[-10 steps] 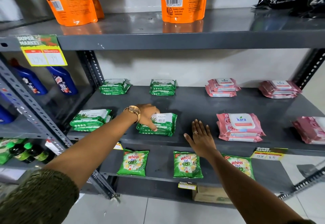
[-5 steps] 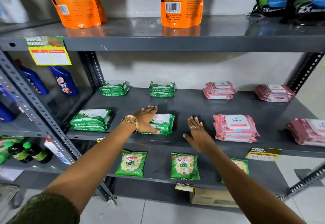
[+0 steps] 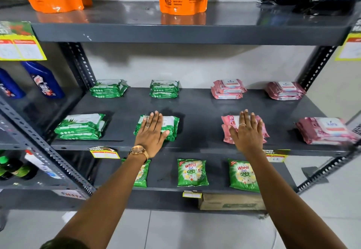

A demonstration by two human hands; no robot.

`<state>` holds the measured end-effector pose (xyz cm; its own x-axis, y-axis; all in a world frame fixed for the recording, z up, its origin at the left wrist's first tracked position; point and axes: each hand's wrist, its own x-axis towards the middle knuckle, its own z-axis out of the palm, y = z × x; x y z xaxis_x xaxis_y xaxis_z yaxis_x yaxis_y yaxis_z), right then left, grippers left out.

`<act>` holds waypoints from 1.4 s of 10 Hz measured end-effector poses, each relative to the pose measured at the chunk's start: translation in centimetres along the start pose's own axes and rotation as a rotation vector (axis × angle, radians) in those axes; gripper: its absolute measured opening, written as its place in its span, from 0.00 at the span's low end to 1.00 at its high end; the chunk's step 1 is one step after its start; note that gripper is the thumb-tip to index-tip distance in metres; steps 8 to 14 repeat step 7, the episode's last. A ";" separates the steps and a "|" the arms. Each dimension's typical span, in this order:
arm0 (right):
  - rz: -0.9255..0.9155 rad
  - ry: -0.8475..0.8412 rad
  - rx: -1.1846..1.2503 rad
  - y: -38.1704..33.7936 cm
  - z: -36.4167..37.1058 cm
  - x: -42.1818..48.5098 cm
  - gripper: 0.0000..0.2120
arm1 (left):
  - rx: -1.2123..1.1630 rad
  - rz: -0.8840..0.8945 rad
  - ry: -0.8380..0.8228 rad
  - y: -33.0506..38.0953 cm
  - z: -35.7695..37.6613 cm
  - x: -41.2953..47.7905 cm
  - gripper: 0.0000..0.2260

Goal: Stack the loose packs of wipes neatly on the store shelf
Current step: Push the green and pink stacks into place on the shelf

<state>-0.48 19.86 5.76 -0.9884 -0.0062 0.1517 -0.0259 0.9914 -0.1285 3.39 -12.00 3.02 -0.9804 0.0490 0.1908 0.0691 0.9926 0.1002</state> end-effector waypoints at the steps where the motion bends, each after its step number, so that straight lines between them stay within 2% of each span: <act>1: 0.023 0.020 0.008 -0.2 0.3 -0.1 0.32 | -0.006 0.003 0.007 -0.1 0.1 0.1 0.29; 4: 0.025 0.062 0.008 -0.2 1.0 -0.6 0.32 | 0.031 -0.008 0.008 0.1 0.1 -0.6 0.29; 6: 0.034 0.004 0.058 -0.3 0.2 -1.0 0.34 | 0.024 0.007 -0.079 0.2 -1.1 -0.6 0.30; 7: 0.021 0.005 0.114 -1.0 -1.8 -2.2 0.34 | 0.026 0.027 -0.061 0.9 -2.7 -0.8 0.33; 14: 0.021 0.005 0.114 -1.0 -1.8 -2.2 0.34 | 0.026 0.027 -0.061 0.9 -2.7 -0.8 0.33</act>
